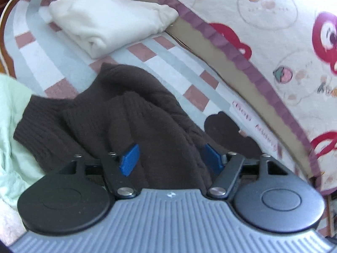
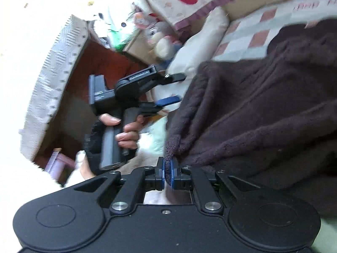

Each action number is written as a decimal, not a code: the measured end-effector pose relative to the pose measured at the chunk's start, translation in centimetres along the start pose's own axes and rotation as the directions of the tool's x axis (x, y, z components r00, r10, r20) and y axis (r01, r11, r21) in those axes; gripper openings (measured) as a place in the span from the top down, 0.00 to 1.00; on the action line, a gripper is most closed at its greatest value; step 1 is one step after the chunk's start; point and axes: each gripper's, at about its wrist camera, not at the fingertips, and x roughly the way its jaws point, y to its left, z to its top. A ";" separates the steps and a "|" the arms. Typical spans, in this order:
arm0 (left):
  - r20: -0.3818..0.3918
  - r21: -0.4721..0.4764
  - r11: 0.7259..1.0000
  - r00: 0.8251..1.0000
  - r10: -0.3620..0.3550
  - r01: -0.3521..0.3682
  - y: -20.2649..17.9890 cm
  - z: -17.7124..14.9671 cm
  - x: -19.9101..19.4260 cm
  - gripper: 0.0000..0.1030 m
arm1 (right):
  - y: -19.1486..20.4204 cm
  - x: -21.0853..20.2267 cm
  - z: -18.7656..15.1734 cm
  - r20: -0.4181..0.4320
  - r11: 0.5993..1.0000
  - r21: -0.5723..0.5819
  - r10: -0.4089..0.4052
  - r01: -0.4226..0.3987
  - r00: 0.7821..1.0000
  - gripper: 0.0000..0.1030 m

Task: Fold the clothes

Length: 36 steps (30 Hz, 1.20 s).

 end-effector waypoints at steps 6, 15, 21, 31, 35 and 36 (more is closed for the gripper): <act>-0.188 0.064 0.995 0.978 0.093 -0.082 -1.2 -0.3 5.1 0.21 | 2.1 0.1 0.9 -0.002 0.998 -0.053 -0.037 0.036 0.999 0.92; 0.178 0.184 0.923 0.935 0.306 -0.337 -1.2 -1.4 -4.8 0.96 | 2.9 -1.3 2.5 -0.042 0.999 -0.052 0.010 -0.012 0.999 0.95; 0.121 0.069 0.948 0.946 0.300 -0.309 1.9 -1.3 -7.3 0.96 | -2.8 -4.2 9.0 0.098 0.948 0.001 -0.318 0.319 0.943 0.77; 0.081 0.192 0.903 0.923 0.375 -0.384 1.8 -3.9 -4.8 0.96 | -14.5 1.1 16.4 -0.032 0.735 -0.115 -0.675 0.668 0.737 0.44; 0.025 0.145 0.924 0.935 0.354 -0.354 3.1 -3.0 -4.3 0.95 | -16.7 3.0 17.3 -0.023 0.735 -0.104 -0.675 0.670 0.737 0.38; 0.018 0.133 0.928 0.937 0.348 -0.347 3.3 -2.8 -4.2 0.94 | -16.9 3.9 17.4 -0.034 0.735 -0.107 -0.676 0.670 0.736 0.34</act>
